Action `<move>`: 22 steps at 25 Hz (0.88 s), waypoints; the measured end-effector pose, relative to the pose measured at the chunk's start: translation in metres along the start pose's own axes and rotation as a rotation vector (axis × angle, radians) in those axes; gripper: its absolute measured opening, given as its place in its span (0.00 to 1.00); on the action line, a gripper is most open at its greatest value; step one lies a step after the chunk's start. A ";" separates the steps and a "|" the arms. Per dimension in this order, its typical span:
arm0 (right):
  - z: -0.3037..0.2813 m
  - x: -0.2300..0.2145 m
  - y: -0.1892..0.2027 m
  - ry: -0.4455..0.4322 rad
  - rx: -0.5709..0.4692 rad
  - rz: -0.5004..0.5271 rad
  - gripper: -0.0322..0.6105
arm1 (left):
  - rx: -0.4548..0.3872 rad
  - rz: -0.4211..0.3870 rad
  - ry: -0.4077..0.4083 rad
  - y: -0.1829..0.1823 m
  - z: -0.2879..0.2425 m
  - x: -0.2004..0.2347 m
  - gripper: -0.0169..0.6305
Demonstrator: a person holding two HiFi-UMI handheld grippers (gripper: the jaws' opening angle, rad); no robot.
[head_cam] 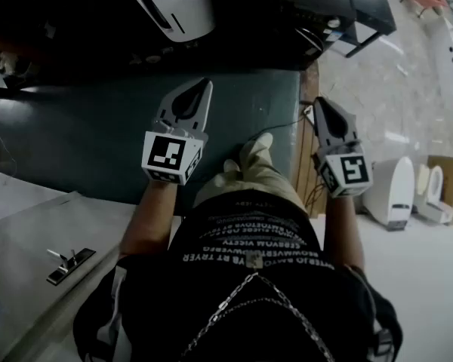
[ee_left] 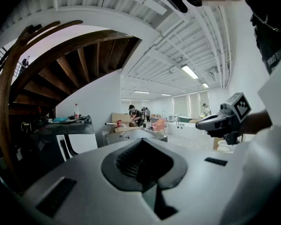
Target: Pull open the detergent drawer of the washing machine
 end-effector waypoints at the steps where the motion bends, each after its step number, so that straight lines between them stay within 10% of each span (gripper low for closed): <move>1: 0.003 0.003 0.002 -0.001 0.011 0.001 0.05 | 0.004 0.013 0.000 0.004 0.004 -0.002 0.03; 22: -0.057 -0.036 0.010 -0.008 0.044 -0.016 0.05 | 0.022 0.029 0.032 0.009 -0.064 0.019 0.03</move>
Point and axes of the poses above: the fingertips, and each gripper's own axes: z backward along the fingers, x to its left, y out of its underside, the point moved 3 cm from there along z, backward along the fingers, and after that the axes turned 11 degrees about -x, right-handed, at the moved point
